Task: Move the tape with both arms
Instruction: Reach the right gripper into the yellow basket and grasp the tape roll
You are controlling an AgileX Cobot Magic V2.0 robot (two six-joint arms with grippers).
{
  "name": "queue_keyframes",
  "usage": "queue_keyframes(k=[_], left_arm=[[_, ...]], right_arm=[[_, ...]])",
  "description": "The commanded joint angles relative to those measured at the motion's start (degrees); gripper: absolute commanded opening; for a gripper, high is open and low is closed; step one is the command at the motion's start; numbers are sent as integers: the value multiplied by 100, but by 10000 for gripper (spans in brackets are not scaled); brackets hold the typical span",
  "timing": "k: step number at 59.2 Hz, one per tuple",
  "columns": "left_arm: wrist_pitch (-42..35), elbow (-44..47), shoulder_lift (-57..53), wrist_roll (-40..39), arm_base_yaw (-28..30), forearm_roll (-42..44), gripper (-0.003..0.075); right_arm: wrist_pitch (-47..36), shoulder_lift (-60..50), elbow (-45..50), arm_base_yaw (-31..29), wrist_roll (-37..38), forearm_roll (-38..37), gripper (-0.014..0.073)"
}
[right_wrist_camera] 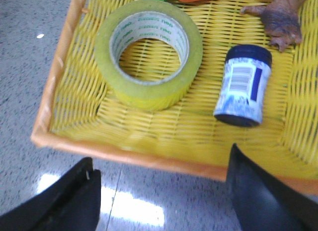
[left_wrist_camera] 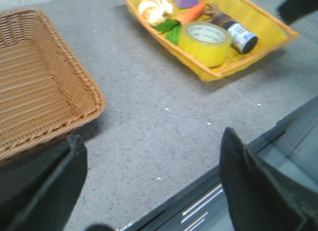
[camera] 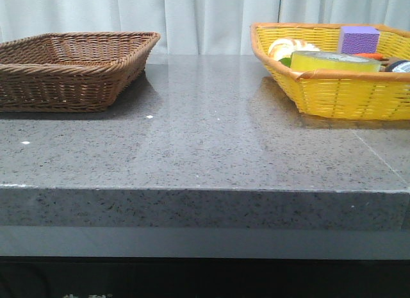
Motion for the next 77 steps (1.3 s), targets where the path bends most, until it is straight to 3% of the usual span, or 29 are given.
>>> queue_keyframes(k=[1,28,51,57,69,77], left_arm=[[-467,-196,40,1,-103,-133,546],[-432,-196,40,1,-103,-133,546],[-432,-196,40,1,-103,-133,546],[-432,-196,40,1,-103,-133,546],[-432,-196,40,1,-103,-133,546],[-432,-196,40,1,-103,-133,546]], right_arm=[[-103,356,-602,-3,-86,-53,549],[987,2760,-2876,-3,-471,-82,549],[1127,3864,-3683,-9,-708,-82,541],[1122,4014,-3690,-9,-755,-82,487],[1168,4060,-3736,-9,-791,-82,242],[1280,3986,-3811,-9,-791,-82,217]])
